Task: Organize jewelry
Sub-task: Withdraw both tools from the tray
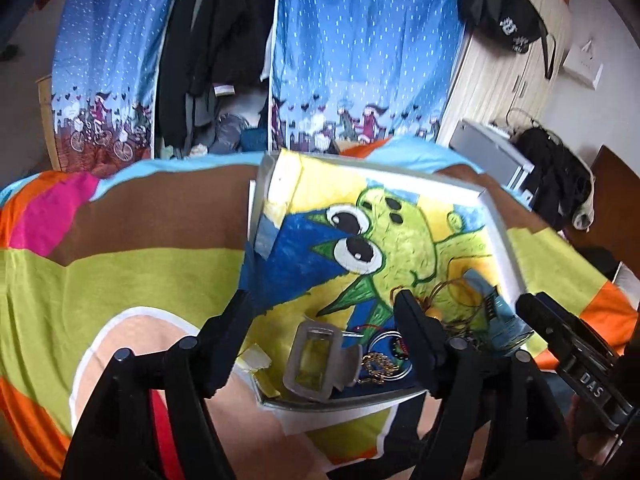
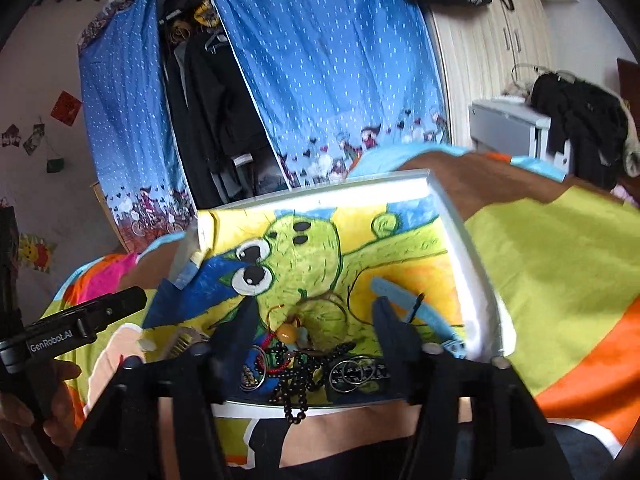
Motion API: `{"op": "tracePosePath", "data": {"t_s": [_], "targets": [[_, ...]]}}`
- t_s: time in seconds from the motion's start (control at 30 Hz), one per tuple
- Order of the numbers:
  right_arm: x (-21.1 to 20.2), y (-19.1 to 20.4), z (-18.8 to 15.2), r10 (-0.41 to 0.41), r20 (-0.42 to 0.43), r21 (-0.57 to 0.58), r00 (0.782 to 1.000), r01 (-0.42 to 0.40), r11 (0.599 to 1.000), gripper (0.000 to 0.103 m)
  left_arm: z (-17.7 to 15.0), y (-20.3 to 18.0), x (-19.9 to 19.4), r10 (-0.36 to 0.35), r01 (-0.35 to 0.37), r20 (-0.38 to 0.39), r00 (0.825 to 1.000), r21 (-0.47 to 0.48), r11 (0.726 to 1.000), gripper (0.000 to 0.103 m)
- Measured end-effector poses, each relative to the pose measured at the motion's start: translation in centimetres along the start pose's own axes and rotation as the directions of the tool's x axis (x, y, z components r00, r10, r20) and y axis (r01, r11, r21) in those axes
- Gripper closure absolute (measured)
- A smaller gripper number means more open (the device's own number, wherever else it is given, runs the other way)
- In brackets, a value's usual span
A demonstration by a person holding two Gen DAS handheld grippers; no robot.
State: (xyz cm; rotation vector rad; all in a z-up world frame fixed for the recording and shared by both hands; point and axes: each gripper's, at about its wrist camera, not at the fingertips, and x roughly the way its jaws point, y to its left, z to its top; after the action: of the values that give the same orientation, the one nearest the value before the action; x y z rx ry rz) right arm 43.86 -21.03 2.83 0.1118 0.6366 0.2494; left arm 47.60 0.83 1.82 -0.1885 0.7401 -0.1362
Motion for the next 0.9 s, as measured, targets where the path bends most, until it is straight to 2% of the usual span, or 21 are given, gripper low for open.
{"op": "tracePosePath", "data": {"t_s": [0.1,0.2,0.37,0.57,0.73,0.9], "targets": [[-2.3,0.2,0.4,0.007,0.032,-0.008,0.999,-0.007,1.0,0.027,0.1,0.0,-2.8,-0.015,0.017,0.069,0.998,-0.022,1.0,0.01],[-5.0,0.6,0.6,0.032,0.07,-0.016,0.997,-0.031,0.999,0.013,0.2,-0.2,-5.6,-0.035,0.039,0.122,0.992,-0.03,0.999,0.008],[-10.2,1.9,0.4,0.058,0.149,-0.06,0.987,-0.05,0.997,0.0,-0.6,-1.6,-11.1,-0.043,0.042,0.215,0.976,0.009,0.999,0.002],[-15.6,3.6,-0.2,0.077,0.227,-0.116,0.971,-0.052,0.992,0.0,-2.1,-3.3,-17.1,-0.053,0.034,0.295,0.954,0.07,0.997,0.002],[-19.4,4.9,-1.6,0.085,0.259,-0.157,0.962,-0.045,0.987,0.0,-4.4,-4.3,-21.6,-0.059,0.022,0.348,0.936,0.109,0.994,0.002],[-22.7,6.0,-3.6,0.093,0.278,-0.175,0.956,-0.045,0.984,0.0,-7.1,-4.6,-25.3,-0.061,0.014,0.371,0.927,0.128,0.992,0.002]]}}
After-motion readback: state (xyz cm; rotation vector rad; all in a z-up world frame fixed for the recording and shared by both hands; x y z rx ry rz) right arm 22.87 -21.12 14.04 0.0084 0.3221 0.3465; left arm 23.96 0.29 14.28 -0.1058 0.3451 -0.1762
